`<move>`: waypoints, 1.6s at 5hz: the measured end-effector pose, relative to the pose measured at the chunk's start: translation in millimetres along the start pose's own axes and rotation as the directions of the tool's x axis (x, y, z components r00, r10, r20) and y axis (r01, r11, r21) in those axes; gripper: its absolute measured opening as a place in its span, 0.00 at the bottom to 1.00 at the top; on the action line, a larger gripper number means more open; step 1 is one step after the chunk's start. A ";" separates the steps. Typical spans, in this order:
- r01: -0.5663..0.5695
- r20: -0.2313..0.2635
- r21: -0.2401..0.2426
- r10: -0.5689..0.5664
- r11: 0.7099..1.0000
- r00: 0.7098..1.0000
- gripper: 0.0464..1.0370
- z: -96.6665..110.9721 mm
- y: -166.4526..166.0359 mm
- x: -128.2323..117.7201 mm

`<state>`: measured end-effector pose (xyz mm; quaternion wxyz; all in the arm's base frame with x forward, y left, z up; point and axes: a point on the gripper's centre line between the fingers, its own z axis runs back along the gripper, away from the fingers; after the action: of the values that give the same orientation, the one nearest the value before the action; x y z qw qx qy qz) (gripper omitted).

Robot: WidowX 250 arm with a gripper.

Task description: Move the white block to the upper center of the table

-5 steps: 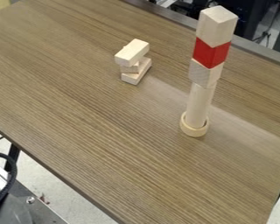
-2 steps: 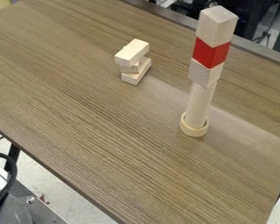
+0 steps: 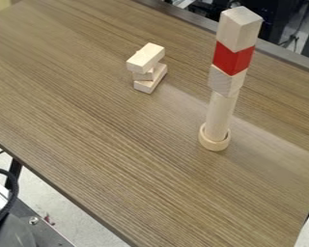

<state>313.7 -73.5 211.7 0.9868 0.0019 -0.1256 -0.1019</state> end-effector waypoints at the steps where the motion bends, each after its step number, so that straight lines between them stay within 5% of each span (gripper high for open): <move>1: 0.065 -0.011 -0.015 -0.065 0.998 0.998 0.96 -5.4 2.6 0.9; 6: 0.147 -0.053 -0.037 -0.149 0.988 0.987 0.92 -17.7 6.7 -0.6; 7: 0.138 -0.071 -0.038 -0.141 0.990 0.988 0.61 -24.9 7.9 -5.6; 8: 0.137 -0.072 -0.039 -0.139 0.990 0.988 0.52 -24.9 9.2 -5.9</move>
<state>316.2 -63.9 186.4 0.9813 -0.0023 -0.0865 -0.1718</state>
